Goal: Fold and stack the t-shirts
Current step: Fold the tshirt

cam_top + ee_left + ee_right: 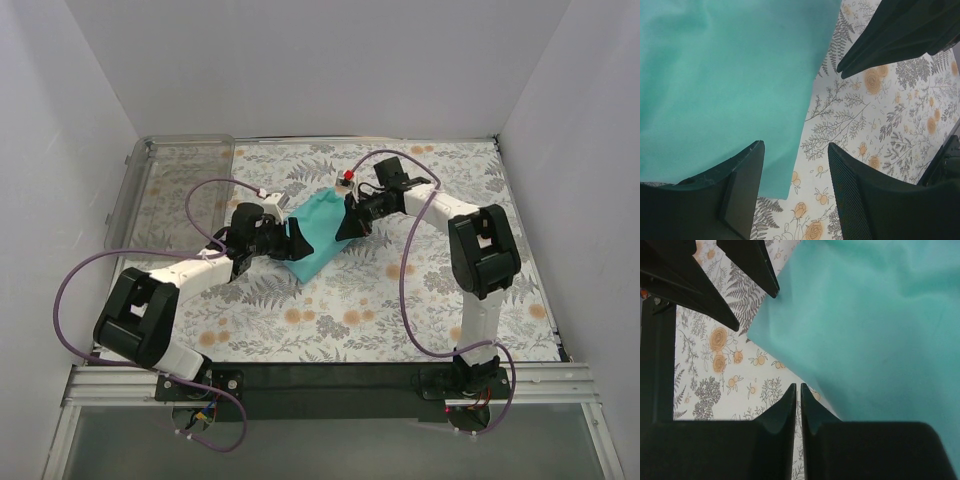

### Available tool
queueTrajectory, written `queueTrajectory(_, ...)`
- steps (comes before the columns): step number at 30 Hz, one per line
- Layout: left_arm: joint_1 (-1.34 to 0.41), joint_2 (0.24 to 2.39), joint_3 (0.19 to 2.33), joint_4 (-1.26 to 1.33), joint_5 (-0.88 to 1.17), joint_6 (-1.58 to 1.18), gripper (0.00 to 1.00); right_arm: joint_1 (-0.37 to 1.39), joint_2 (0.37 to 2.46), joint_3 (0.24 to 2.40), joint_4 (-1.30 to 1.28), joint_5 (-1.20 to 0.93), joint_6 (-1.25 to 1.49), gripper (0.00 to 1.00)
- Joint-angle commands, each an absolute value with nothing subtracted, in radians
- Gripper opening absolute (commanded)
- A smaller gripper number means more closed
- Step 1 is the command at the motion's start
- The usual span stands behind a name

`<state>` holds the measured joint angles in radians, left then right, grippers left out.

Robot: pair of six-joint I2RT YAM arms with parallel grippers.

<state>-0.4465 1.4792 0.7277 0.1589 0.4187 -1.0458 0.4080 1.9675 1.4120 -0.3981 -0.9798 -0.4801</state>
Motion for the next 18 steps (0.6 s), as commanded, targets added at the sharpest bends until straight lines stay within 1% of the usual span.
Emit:
queueTrajectory(1, -0.443, 1.470, 0.735, 0.199, 0.428, -1.054, 0.50, 0.420, 2.028, 1.477, -0.466, -1.046, -0.509, 0.11)
queueTrajectory(8, -0.442, 1.456, 0.716, 0.204, 0.429, -1.057, 0.50, 0.431, 2.109, 1.554, -0.476, -1.017, -0.468, 0.09)
queueTrajectory(14, -0.442, 1.436, 0.680, 0.215, 0.425, -1.062, 0.50, 0.431, 2.169, 1.577, -0.479, -0.950, -0.426, 0.08)
queueTrajectory(16, -0.443, 1.439, 0.678, 0.225, 0.439, -1.068, 0.50, 0.431, 2.184, 1.583, -0.488, -0.924, -0.429, 0.08)
queueTrajectory(18, -0.443, 1.456, 0.687, 0.250, 0.466, -1.086, 0.50, 0.430, 2.177, 1.586, -0.520, -0.940, -0.462, 0.08)
